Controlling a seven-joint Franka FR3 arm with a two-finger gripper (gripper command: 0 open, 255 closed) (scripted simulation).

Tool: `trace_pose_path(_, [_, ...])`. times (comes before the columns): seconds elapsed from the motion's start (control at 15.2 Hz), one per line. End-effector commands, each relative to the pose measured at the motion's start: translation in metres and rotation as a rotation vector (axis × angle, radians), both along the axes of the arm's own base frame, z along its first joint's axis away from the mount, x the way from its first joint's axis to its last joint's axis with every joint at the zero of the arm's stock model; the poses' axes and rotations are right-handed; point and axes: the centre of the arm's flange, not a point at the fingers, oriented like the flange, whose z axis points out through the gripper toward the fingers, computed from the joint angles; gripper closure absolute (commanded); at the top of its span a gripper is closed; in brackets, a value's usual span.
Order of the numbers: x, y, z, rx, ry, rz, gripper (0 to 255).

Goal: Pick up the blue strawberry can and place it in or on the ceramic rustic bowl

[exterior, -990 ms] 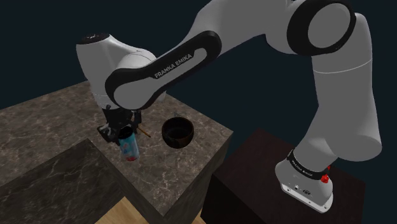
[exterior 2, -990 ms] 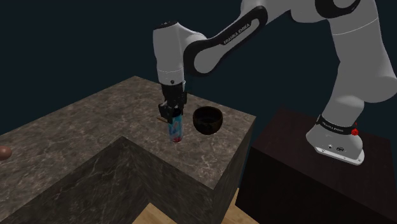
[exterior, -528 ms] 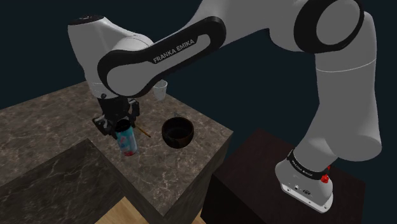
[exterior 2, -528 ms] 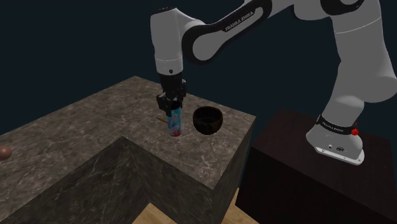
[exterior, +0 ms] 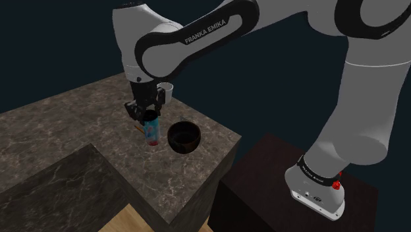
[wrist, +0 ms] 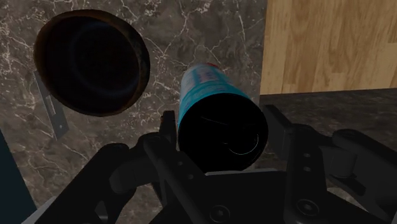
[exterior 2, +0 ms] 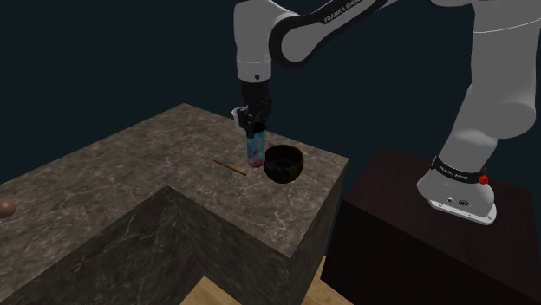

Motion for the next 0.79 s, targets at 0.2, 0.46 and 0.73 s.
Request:
trace_pose_path(0.2, [0.004, -0.065, 0.015, 0.001, 0.000, 0.001, 255])
trace_pose_path(0.46, [0.008, -0.116, 0.025, 0.001, 0.000, 0.001, 255])
trace_pose_path(0.73, [0.011, -0.168, 0.035, 0.001, 0.000, 0.001, 255])
